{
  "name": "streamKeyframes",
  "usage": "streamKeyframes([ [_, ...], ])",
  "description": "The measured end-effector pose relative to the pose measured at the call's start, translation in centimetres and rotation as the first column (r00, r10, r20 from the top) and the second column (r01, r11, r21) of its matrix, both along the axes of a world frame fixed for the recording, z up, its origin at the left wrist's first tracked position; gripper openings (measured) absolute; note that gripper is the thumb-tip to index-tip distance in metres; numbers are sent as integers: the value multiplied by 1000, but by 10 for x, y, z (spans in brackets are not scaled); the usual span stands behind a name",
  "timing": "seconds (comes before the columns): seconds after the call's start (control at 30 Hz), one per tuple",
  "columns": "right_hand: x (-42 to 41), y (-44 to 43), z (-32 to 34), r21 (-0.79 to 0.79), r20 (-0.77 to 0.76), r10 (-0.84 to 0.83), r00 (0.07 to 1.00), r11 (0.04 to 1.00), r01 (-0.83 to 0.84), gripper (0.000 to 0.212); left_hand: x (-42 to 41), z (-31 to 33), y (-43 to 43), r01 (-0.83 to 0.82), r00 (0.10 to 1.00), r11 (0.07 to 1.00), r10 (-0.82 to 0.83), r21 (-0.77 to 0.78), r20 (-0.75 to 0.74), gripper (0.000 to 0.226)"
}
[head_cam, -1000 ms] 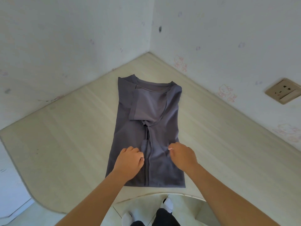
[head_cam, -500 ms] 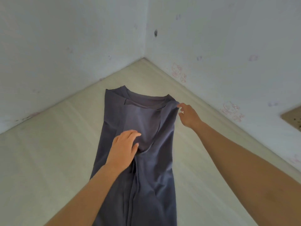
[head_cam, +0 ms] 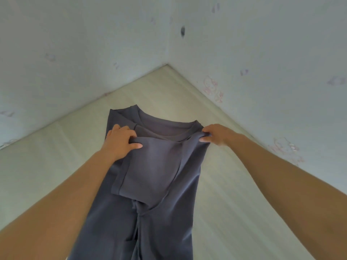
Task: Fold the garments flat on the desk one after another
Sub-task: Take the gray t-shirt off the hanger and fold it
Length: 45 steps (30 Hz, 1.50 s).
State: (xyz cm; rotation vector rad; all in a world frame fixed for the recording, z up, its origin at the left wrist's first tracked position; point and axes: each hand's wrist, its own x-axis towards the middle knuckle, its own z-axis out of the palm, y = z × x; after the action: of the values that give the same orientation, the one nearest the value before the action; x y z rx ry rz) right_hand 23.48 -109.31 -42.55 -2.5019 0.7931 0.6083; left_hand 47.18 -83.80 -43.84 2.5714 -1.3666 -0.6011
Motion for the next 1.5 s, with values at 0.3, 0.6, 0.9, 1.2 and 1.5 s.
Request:
streamKeyframes([
  [0.3,20,-7,-4,-420,225,-83,971,891,173,38,9,-10,-2,-322,945,912,324,-253,-37,31],
  [0.6,-33,147,-44,-208,416,179,891,973,-98,58,-49,-45,59,433,865,901,-427,39,264,63],
  [0.9,-128,255,-57,-351,166,148,975,933,-82,58,-28,-49,185,447,859,890,-454,88,237,53],
  [1.2,-174,344,-30,-337,172,87,981,941,-24,111,-44,-31,272,666,712,742,-664,81,229,83],
  [1.5,-168,377,-28,-263,92,236,967,943,-205,74,-65,-36,305,717,681,693,-719,70,139,67],
])
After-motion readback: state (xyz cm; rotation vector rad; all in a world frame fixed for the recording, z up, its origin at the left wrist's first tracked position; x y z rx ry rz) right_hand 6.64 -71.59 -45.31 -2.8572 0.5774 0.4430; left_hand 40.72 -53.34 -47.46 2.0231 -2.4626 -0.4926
